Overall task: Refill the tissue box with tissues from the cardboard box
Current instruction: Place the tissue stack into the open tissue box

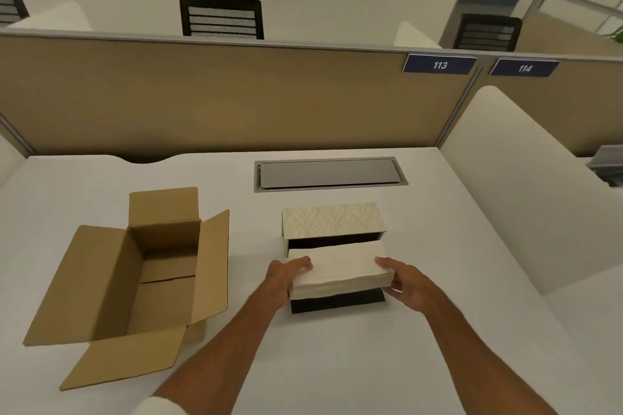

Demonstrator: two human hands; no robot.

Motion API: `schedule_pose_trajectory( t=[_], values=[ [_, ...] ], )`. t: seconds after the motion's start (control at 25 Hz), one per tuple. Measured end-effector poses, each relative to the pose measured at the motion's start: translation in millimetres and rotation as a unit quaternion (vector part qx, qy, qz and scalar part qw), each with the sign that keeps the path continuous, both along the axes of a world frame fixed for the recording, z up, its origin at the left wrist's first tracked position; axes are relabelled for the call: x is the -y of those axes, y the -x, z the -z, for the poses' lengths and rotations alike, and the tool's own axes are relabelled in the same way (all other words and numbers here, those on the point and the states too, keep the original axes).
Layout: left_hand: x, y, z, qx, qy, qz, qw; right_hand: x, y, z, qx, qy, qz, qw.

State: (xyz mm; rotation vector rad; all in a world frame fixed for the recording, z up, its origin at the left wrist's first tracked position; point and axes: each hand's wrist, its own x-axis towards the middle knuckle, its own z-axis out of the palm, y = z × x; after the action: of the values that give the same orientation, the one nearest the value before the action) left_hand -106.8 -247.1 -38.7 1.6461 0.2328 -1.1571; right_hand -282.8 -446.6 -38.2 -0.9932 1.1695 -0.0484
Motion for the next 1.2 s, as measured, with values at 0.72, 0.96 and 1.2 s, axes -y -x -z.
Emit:
schedule_pose_trajectory(
  t=[0.72, 0.96, 1.2],
  values=[
    [6, 11, 19, 0.026, -0.063, -0.029, 0.997, 18, -5, 21, -0.042, 0.015, -0.073, 0.996],
    [1, 12, 24, 0.022, -0.037, -0.049, 0.998, 18, -4, 23, -0.040, 0.025, -0.084, 0.995],
    [-2, 17, 31, 0.079, -0.046, -0.040, 0.995, 19, -8, 25, -0.074, 0.074, -0.121, 0.987]
  ],
)
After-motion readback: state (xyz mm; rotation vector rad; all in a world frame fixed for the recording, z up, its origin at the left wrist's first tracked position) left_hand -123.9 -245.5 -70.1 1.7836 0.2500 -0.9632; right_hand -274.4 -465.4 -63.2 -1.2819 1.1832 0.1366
